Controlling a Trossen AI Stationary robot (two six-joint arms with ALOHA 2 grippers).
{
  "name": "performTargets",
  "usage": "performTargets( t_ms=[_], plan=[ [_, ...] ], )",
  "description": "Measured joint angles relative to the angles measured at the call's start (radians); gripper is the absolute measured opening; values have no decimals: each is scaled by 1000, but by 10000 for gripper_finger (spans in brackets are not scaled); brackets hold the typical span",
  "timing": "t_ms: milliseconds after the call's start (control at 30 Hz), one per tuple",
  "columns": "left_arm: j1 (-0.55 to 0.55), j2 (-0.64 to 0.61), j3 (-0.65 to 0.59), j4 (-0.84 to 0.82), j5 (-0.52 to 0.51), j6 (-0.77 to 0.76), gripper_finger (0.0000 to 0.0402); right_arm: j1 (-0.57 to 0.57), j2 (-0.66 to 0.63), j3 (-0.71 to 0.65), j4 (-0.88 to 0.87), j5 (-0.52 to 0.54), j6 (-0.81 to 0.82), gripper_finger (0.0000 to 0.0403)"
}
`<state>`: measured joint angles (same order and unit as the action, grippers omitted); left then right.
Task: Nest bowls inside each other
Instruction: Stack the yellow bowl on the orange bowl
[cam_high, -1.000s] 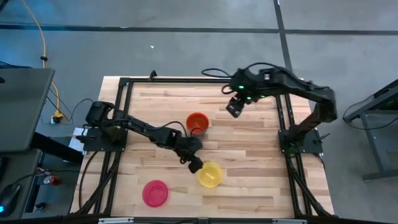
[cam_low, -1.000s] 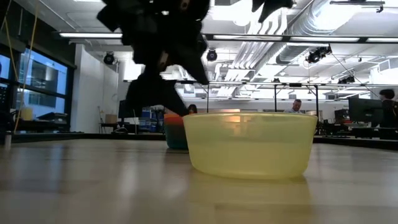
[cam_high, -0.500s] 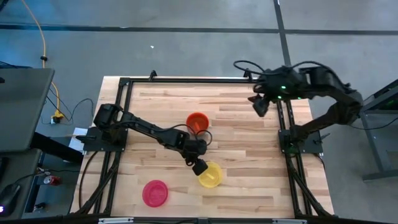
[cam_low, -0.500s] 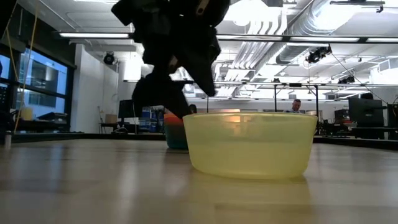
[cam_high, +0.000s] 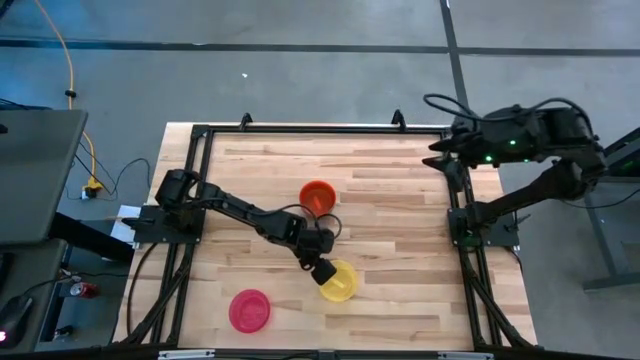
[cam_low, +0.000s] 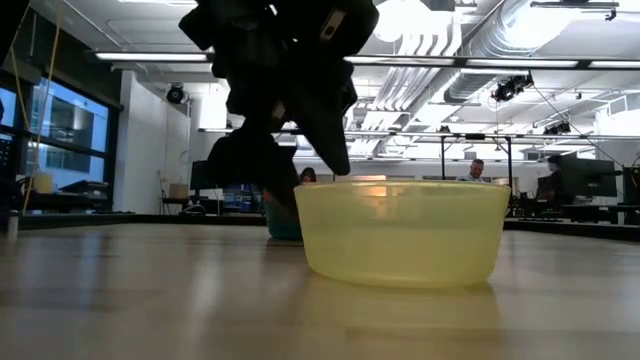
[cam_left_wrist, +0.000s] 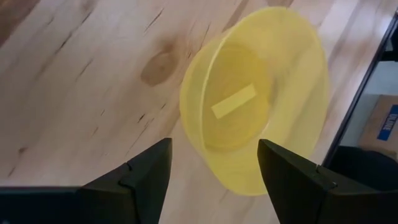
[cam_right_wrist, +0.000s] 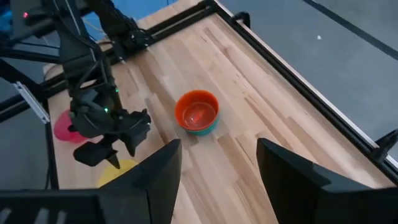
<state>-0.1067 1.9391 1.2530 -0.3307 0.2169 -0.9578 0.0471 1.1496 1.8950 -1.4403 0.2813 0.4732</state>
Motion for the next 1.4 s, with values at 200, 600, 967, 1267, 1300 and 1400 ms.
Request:
performTargets(
  t_ms=[200, 600, 967, 1267, 1300, 1400],
  plan=[
    [0, 1, 0, -1, 0, -14, 206, 0, -28, 0, 0, 0, -4, 200],
    [-1, 1, 0, -1, -13, -38, 162, 0, -50, 0, 0, 1, -28, 200],
    [-18, 91, -2, 74, 58, -73, 120, 0, -51, 0, 0, 0, -26, 200],
    [-3, 91, -1, 68, 67, -58, 61, 0, -51, 0, -1, -4, -28, 200],
    [1, 87, -1, 65, 73, -48, 48, 0, -51, 0, -1, -4, -29, 200],
    [15, 66, 0, 68, 93, -18, 11, 0, -51, 0, -2, -5, -29, 200]
  ],
)
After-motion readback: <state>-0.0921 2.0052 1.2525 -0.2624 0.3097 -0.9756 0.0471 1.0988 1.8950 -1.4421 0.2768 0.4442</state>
